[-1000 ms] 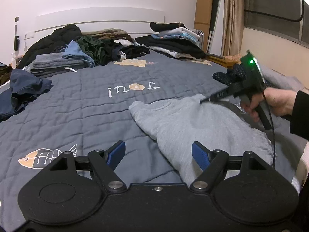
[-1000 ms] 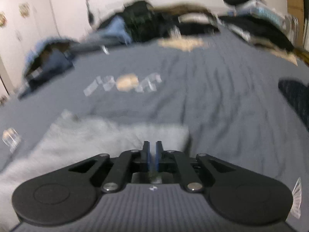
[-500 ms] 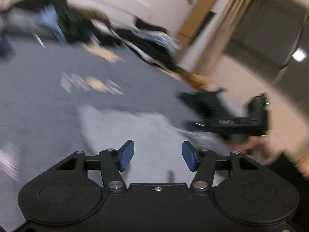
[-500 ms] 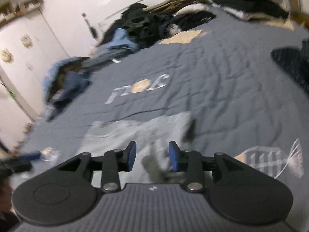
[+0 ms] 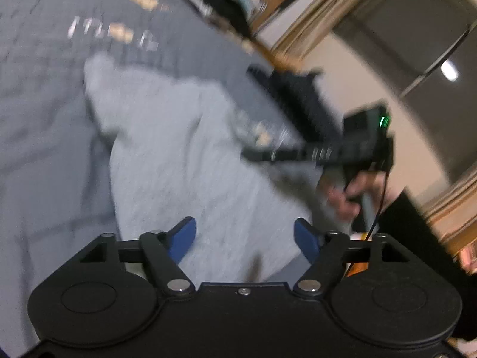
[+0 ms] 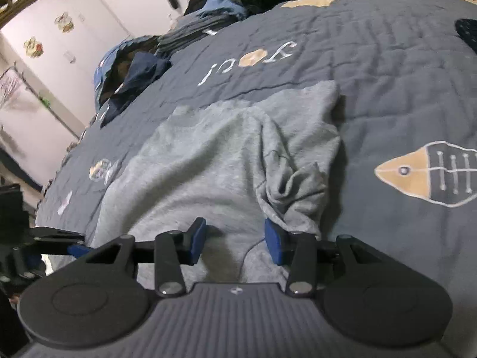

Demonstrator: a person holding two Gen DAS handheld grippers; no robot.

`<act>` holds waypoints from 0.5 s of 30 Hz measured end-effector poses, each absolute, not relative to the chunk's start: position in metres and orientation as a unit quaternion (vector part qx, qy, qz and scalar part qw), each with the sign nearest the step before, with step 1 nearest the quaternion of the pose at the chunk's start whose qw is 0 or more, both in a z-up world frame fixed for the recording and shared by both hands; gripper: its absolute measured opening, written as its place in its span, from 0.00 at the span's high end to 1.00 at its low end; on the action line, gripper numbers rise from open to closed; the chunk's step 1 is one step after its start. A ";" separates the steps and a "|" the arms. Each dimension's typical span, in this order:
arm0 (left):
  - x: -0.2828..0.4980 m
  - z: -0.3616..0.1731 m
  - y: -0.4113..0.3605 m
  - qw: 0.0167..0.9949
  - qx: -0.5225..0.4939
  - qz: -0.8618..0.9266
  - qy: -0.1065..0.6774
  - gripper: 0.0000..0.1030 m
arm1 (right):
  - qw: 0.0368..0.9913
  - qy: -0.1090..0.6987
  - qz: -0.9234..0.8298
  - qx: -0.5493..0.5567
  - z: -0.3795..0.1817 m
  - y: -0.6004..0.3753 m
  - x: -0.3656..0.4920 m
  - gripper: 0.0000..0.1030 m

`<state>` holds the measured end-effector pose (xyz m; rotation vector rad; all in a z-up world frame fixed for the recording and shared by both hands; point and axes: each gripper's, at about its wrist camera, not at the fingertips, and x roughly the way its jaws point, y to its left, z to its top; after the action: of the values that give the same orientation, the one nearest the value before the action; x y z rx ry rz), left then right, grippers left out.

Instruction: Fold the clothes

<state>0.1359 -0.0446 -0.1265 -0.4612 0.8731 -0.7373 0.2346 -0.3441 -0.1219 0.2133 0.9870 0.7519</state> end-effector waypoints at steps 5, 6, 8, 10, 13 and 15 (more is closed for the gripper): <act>0.182 -0.097 -0.021 0.858 -0.201 -0.299 0.367 0.26 | 0.836 0.412 0.344 0.118 -0.101 -0.357 0.229 0.58; 0.196 -0.096 -0.019 0.868 -0.180 -0.282 0.367 0.26 | 0.841 0.406 0.338 0.121 -0.100 -0.360 0.230 0.58; 0.224 -0.099 -0.014 0.880 -0.149 -0.252 0.374 0.27 | 0.849 0.400 0.325 0.120 -0.099 -0.363 0.234 0.58; 0.249 -0.109 -0.009 0.884 -0.127 -0.228 0.388 0.28 | 0.852 0.397 0.318 0.123 -0.103 -0.363 0.239 0.58; 0.283 -0.129 -0.009 0.879 -0.114 -0.204 0.415 0.28 | 0.850 0.399 0.321 0.123 -0.108 -0.356 0.244 0.58; 0.296 -0.143 -0.009 0.872 -0.117 -0.198 0.432 0.30 | 0.845 0.403 0.331 0.118 -0.112 -0.353 0.242 0.58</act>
<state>0.2960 -0.0094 -0.1429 -0.2451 0.9030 -0.4134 0.2423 -0.3533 -0.1118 0.2486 0.8506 0.6981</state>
